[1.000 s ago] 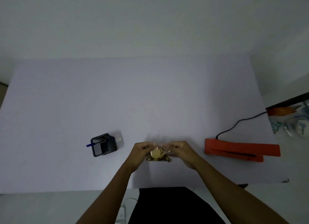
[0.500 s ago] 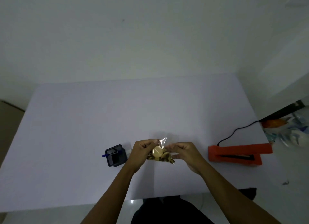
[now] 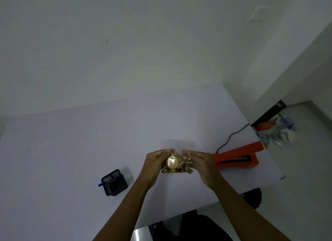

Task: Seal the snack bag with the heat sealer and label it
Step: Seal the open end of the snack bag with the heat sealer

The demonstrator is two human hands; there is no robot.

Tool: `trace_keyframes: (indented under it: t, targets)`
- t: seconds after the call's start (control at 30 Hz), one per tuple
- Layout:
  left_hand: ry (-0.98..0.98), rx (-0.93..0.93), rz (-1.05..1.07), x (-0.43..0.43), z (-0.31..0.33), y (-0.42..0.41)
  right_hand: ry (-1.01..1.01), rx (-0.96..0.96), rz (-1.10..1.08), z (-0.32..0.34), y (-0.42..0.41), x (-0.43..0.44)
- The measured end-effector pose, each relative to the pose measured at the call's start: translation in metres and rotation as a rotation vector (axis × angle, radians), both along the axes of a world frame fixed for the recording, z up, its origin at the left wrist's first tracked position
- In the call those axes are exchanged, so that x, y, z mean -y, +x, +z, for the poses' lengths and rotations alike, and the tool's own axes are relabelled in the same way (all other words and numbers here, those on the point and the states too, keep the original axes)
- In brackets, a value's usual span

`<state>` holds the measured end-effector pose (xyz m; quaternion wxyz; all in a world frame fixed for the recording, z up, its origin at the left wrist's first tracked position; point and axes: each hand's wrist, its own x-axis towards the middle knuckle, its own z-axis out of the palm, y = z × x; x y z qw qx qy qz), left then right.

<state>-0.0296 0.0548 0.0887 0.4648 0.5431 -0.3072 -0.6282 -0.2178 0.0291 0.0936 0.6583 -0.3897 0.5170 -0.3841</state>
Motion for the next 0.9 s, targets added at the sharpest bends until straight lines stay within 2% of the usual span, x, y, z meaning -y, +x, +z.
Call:
trace_keyframes:
  t: [0.27,0.5,0.7,0.9]
  targets:
    - [0.068,-0.035,-0.074,0.009,-0.013,-0.042,0.092,0.038,-0.041,-0.018,-0.044,0.002]
    - [0.144,-0.102,-0.181,0.006,-0.032,-0.095,0.151,0.020,0.065,-0.046,-0.115,0.009]
    - [0.236,-0.064,-0.230,-0.008,-0.060,-0.161,0.233,-0.028,0.200,-0.088,-0.196,0.005]
    - [0.310,-0.032,-0.222,-0.009,-0.084,-0.228,0.337,-0.074,0.202,-0.104,-0.260,0.001]
